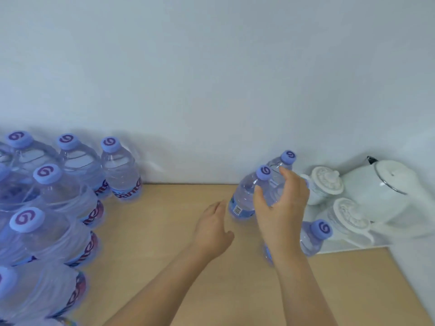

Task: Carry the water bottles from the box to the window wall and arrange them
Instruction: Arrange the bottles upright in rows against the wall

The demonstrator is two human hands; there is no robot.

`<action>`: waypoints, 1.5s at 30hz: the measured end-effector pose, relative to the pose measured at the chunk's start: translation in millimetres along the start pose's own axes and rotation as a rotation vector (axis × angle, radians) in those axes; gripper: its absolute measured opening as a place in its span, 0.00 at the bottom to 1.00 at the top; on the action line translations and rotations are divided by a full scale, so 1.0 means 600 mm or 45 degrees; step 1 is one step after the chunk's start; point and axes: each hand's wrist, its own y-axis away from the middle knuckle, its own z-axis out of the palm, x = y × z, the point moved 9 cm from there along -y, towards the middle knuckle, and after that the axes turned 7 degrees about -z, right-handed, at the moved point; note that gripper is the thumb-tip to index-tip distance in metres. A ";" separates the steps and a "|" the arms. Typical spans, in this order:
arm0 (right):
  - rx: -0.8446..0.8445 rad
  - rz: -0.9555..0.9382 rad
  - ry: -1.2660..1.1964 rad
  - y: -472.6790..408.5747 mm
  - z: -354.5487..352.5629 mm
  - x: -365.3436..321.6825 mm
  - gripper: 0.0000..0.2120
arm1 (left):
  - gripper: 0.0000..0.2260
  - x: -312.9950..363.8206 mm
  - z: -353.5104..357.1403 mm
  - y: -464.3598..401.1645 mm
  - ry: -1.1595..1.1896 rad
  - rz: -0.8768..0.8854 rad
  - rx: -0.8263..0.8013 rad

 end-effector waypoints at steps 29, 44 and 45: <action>-0.510 0.142 -0.454 -0.028 0.039 -0.148 0.27 | 0.28 -0.033 -0.162 0.180 0.931 -0.006 0.558; -0.753 0.015 -0.540 0.041 0.087 -0.222 0.30 | 0.30 -0.085 -0.220 0.272 0.793 -0.103 0.785; -0.725 0.023 -0.570 0.041 0.086 -0.221 0.31 | 0.32 -0.086 -0.218 0.271 0.795 -0.091 0.731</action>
